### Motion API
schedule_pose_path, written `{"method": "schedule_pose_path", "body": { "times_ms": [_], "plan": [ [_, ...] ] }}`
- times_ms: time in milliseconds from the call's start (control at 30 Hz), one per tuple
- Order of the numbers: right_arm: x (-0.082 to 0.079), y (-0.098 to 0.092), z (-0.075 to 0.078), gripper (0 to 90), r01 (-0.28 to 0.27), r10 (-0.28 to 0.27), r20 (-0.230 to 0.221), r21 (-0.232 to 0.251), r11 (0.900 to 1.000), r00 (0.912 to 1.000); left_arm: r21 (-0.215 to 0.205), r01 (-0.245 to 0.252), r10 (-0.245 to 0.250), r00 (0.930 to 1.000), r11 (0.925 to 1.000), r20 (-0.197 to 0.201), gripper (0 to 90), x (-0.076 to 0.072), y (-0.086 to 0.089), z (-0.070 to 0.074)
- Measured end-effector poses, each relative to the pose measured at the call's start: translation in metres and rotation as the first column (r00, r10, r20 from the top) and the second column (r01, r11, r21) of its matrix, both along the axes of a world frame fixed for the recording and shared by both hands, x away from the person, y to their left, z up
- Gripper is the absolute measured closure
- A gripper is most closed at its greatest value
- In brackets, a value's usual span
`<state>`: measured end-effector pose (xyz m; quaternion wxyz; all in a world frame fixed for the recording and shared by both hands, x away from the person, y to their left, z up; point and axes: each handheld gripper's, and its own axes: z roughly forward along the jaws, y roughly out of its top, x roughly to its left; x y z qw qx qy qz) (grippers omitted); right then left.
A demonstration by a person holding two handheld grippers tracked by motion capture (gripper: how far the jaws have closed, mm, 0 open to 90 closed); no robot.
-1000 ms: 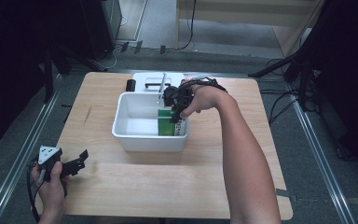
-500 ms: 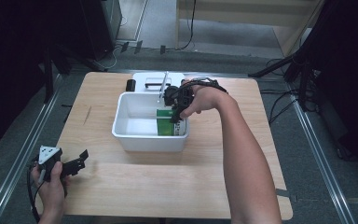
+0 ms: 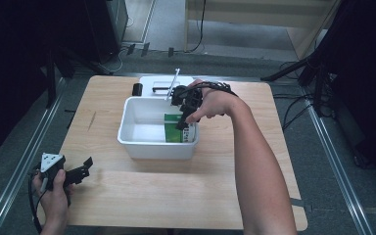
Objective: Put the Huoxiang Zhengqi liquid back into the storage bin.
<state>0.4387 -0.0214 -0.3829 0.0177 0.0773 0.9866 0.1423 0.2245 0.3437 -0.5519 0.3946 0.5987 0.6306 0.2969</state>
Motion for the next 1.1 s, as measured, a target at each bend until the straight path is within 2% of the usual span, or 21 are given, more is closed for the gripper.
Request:
{"method": "schedule_pose_path", "body": {
  "times_ms": [67,100,233,300,400,500,533,567,633,667,700,800,900,933,967,1000,1033,1067,1100],
  "plan": [
    [-0.003,-0.001,0.008,12.6,-0.028,0.028,0.008,-0.007,1.000,0.9996,0.000,0.000,0.000,1.0000,1.0000,0.000,0.8,0.000,0.000,0.000],
    [-0.003,-0.001,0.008,12.6,-0.028,0.028,0.008,-0.007,1.000,0.9996,0.000,0.000,0.000,1.0000,1.0000,-0.001,0.8,0.000,0.000,0.000],
    [-0.002,-0.005,0.015,1.7,0.019,-0.019,0.026,-0.011,1.000,0.9995,0.000,-0.001,0.001,1.0000,1.0000,-0.002,0.8,0.000,0.000,0.000],
    [-0.002,-0.006,0.016,1.7,0.037,-0.037,0.037,-0.005,0.999,0.9986,0.001,-0.002,0.002,1.0000,1.0000,-0.001,0.9,0.000,0.000,0.000],
    [-0.002,-0.012,0.020,1.5,0.081,-0.083,0.060,0.027,0.996,0.9948,-0.002,0.000,0.000,1.0000,1.0000,-0.003,0.9,0.000,0.000,0.000],
    [-0.003,-0.019,0.023,0.0,0.101,-0.105,0.073,0.051,0.994,0.9918,-0.001,-0.002,0.002,1.0000,1.0000,-0.002,0.8,0.000,-0.001,0.000],
    [-0.004,-0.024,0.025,0.0,0.116,-0.122,0.088,0.068,0.991,0.9886,-0.001,-0.001,0.001,1.0000,1.0000,-0.002,0.8,0.000,0.000,0.000],
    [-0.004,-0.024,0.025,0.0,0.116,-0.122,0.088,0.068,0.991,0.9886,-0.001,-0.001,0.001,1.0000,1.0000,-0.002,0.8,0.000,0.000,0.000],
    [-0.005,-0.030,0.026,0.0,0.126,-0.135,0.093,0.094,0.988,0.9865,0.000,-0.001,0.001,1.0000,1.0000,-0.002,0.8,0.000,0.000,0.000],
    [-0.005,-0.036,0.028,0.0,0.140,-0.152,0.095,0.123,0.983,0.9839,0.001,-0.002,0.002,1.0000,1.0000,-0.003,0.8,0.000,-0.001,0.000],
    [-0.005,-0.036,0.028,0.0,0.140,-0.152,0.095,0.123,0.983,0.9839,0.001,-0.002,0.002,1.0000,1.0000,-0.003,0.8,0.000,-0.001,0.000],
    [-0.005,-0.048,0.030,0.0,0.180,-0.198,0.098,0.173,0.968,0.9752,0.000,-0.001,0.001,1.0000,1.0000,-0.002,0.8,0.000,0.000,0.000],
    [-0.004,-0.063,0.029,0.0,0.223,-0.249,0.096,0.224,0.949,0.9638,0.000,-0.003,0.003,1.0000,1.0000,-0.003,0.8,0.000,-0.001,0.000],
    [-0.003,-0.069,0.029,0.0,0.241,-0.269,0.093,0.236,0.941,0.9587,0.002,-0.001,0.001,1.0000,1.0000,-0.004,0.8,0.000,-0.001,0.000],
    [-0.003,-0.079,0.027,0.0,0.267,-0.299,0.097,0.254,0.930,0.9493,0.003,0.000,0.000,1.0000,1.0000,-0.004,0.8,0.000,-0.001,0.000],
    [-0.004,-0.084,0.025,0.0,0.280,-0.315,0.107,0.259,0.925,0.9430,0.001,-0.001,0.001,1.0000,1.0000,-0.005,0.8,0.000,-0.001,0.000],
    [-0.004,-0.084,0.025,0.0,0.280,-0.315,0.107,0.259,0.925,0.9430,0.002,-0.002,0.002,1.0000,1.0000,-0.005,0.8,0.000,-0.001,0.000],
    [-0.005,-0.093,0.023,0.0,0.307,-0.347,0.119,0.264,0.914,0.9304,0.002,-0.001,0.001,1.0000,1.0000,-0.006,0.8,0.000,-0.001,0.000],
    [-0.005,-0.097,0.021,0.0,0.319,-0.360,0.123,0.269,0.909,0.9247,0.003,-0.001,0.001,1.0000,1.0000,-0.006,0.8,0.000,-0.001,0.000]
  ]
}}
